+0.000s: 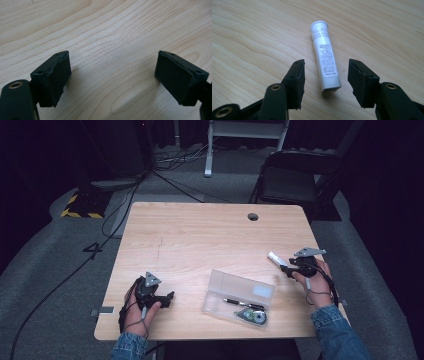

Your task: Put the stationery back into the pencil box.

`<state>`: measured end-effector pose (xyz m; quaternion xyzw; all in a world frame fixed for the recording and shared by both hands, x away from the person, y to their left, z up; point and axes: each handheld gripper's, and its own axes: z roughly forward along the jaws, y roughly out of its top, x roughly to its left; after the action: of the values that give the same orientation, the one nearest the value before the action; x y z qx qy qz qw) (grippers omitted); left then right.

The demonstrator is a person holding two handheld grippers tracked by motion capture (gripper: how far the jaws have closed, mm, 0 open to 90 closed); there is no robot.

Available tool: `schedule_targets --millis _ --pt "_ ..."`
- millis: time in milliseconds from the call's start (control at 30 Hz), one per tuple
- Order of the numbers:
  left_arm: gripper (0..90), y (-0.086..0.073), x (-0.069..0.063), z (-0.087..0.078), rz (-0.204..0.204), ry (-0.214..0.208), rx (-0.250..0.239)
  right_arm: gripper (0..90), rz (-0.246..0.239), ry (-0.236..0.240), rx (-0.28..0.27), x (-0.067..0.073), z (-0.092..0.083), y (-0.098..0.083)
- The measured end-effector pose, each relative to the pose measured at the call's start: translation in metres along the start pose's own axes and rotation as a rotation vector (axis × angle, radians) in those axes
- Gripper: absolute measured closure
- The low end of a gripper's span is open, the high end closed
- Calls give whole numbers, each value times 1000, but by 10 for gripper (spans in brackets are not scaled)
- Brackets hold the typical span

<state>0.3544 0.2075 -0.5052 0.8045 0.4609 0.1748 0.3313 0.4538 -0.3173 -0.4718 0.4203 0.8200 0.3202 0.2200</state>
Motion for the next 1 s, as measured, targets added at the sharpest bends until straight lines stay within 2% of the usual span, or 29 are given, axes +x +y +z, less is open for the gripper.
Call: schedule_targets --millis 167,533,633,767,1000 --pt "140 0 0 0 2 0 0 515 2 5 19 -4 9 -6" --pt "147 -2 -3 -2 -5 11 5 554 -7 15 33 -4 23 -5" --pt "147 -2 -4 -2 -14 13 1 623 -1 31 26 -5 25 -3" --pt "147 -3 -3 -4 0 15 6 712 -16 51 36 -6 25 -1" --pt "147 -3 -4 -4 -1 14 6 718 -7 61 49 -4 24 0"
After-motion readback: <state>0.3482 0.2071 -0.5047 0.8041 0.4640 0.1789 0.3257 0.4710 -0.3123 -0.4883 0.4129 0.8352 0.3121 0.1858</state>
